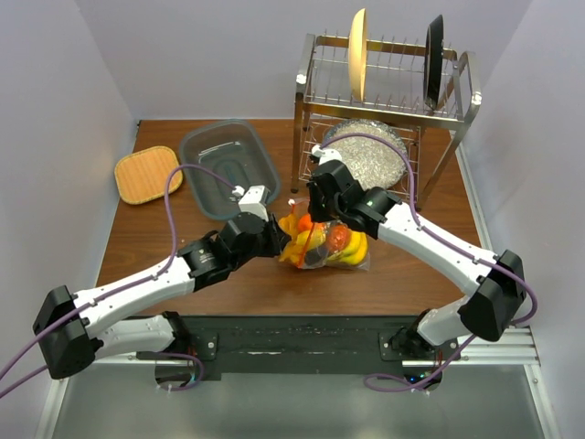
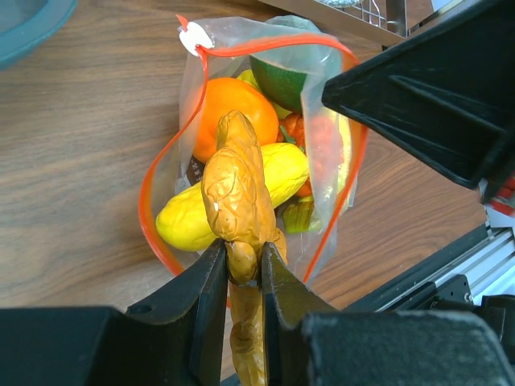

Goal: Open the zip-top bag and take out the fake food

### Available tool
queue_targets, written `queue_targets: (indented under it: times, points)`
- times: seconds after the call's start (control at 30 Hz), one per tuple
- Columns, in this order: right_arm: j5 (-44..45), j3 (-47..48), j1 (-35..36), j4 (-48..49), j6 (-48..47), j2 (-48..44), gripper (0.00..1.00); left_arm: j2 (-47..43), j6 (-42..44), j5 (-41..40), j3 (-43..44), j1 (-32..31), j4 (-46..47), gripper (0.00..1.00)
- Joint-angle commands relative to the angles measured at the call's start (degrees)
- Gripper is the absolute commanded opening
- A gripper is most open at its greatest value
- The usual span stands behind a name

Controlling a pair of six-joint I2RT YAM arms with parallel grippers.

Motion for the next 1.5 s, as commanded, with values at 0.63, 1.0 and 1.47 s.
queue_targets:
  times: [0.63, 1.0, 1.47]
  points:
    - [-2.66, -5.02, -2.78, 3.49, 0.64, -6.31, 0.0, 8.77, 6.96, 6.31, 14.09, 27.11, 2.71, 0.0]
    - [-3.45, -6.08, -2.87, 2.26, -0.07, -9.57, 0.0, 30.56, 8.71, 7.73, 22.17, 38.91, 8.37, 0.65]
    - [-5.12, -7.04, -2.78, 2.78, -0.07, -9.66, 0.0, 11.61, 12.93, 1.49, 13.31, 23.11, -4.93, 0.64]
